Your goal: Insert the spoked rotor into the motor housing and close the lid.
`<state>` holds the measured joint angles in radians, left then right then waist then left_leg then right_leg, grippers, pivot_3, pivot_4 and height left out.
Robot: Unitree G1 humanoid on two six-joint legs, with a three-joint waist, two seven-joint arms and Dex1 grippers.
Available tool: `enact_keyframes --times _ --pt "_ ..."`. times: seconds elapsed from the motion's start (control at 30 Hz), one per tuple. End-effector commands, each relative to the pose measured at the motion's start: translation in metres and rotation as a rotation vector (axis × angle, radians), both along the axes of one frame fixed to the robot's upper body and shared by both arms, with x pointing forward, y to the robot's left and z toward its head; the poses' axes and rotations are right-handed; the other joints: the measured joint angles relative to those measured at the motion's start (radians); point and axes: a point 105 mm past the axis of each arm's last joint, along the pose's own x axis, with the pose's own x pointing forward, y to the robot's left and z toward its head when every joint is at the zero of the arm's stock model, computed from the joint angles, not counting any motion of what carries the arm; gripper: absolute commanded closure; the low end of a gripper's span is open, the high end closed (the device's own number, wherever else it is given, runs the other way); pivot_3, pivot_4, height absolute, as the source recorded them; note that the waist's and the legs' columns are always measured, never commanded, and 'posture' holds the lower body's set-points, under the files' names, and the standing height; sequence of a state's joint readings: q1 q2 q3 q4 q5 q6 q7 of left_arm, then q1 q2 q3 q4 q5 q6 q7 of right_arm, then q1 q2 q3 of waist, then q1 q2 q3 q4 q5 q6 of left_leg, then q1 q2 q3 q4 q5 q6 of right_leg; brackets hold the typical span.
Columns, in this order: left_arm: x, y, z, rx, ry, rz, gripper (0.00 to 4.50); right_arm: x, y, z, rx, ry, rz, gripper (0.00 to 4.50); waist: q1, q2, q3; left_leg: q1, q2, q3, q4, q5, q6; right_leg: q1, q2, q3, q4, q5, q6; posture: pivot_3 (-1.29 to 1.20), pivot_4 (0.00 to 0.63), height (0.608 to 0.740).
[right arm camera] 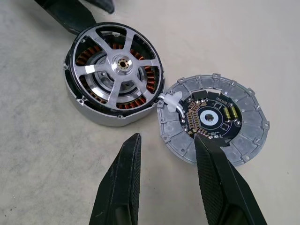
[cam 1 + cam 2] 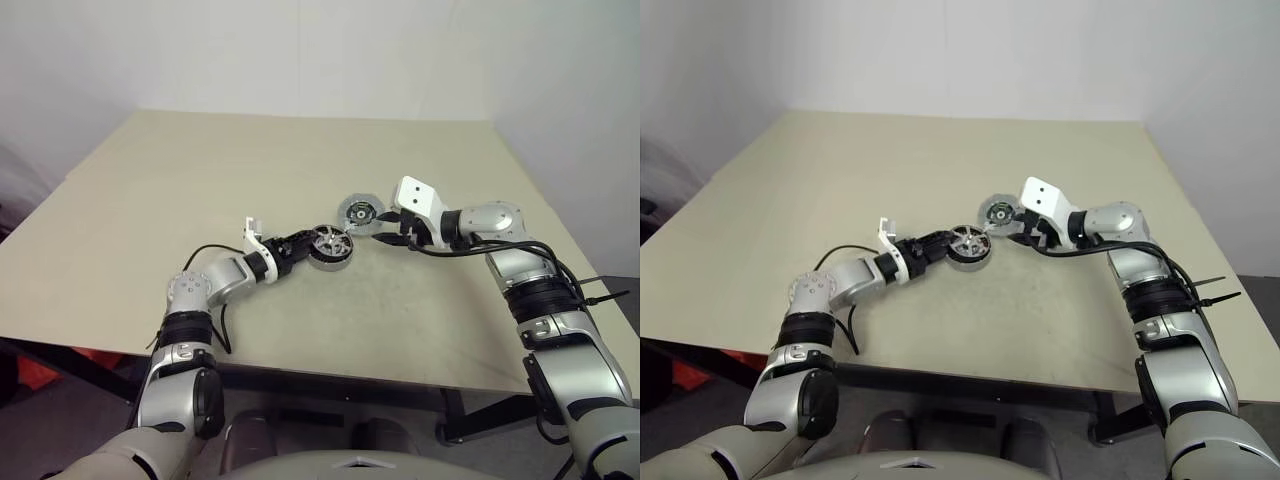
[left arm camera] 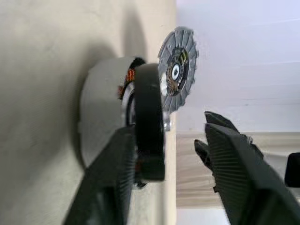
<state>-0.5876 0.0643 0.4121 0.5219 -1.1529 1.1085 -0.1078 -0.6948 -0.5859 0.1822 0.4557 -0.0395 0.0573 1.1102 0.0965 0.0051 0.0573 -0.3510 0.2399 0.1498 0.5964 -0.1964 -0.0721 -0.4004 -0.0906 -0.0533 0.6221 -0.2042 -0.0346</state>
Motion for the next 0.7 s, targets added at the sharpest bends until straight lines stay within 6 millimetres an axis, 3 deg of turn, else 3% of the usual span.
enact_keyframes --times 0.03,0.33,0.43,0.57,0.7 --pt "0.002 0.005 0.0 0.02 0.004 0.016 2.15 0.003 0.003 0.014 0.018 -0.06 0.014 2.51 0.0 0.0 0.0 0.0 0.0 0.0 0.0 0.0 0.0 0.0 0.0 0.0 0.0 0.0 0.0 0.0 0.0 0.74" --pt "-0.01 0.022 0.016 0.068 -0.049 0.025 2.15 0.007 -0.002 0.008 0.013 -0.063 0.004 2.51 -0.004 0.0 0.0 -0.001 0.0 0.0 -0.002 0.0 0.0 -0.002 0.0 0.0 -0.003 0.0 0.0 0.0 0.0 0.74" --pt "-0.017 0.029 0.032 0.084 -0.105 0.038 2.15 0.01 0.001 0.01 0.03 -0.073 0.002 2.51 -0.005 0.0 0.0 -0.001 0.001 0.0 -0.002 -0.001 0.001 -0.003 0.001 -0.001 -0.003 0.0 0.0 0.0 0.0 0.74" --pt "-0.027 0.036 0.046 0.094 -0.152 0.058 2.15 0.009 0.01 0.016 0.06 -0.083 0.026 2.51 -0.003 0.0 0.001 -0.003 0.001 0.0 -0.002 -0.001 0.001 -0.004 0.0 -0.001 -0.003 0.0 0.0 0.0 0.0 0.74" --pt "-0.035 0.043 0.04 0.131 -0.138 0.084 2.15 0.001 0.035 0.026 0.119 -0.089 0.102 2.51 -0.002 0.0 0.001 -0.002 0.0 0.0 -0.002 -0.001 0.002 -0.004 0.0 -0.001 -0.003 0.0 0.0 0.0 0.0 0.74"
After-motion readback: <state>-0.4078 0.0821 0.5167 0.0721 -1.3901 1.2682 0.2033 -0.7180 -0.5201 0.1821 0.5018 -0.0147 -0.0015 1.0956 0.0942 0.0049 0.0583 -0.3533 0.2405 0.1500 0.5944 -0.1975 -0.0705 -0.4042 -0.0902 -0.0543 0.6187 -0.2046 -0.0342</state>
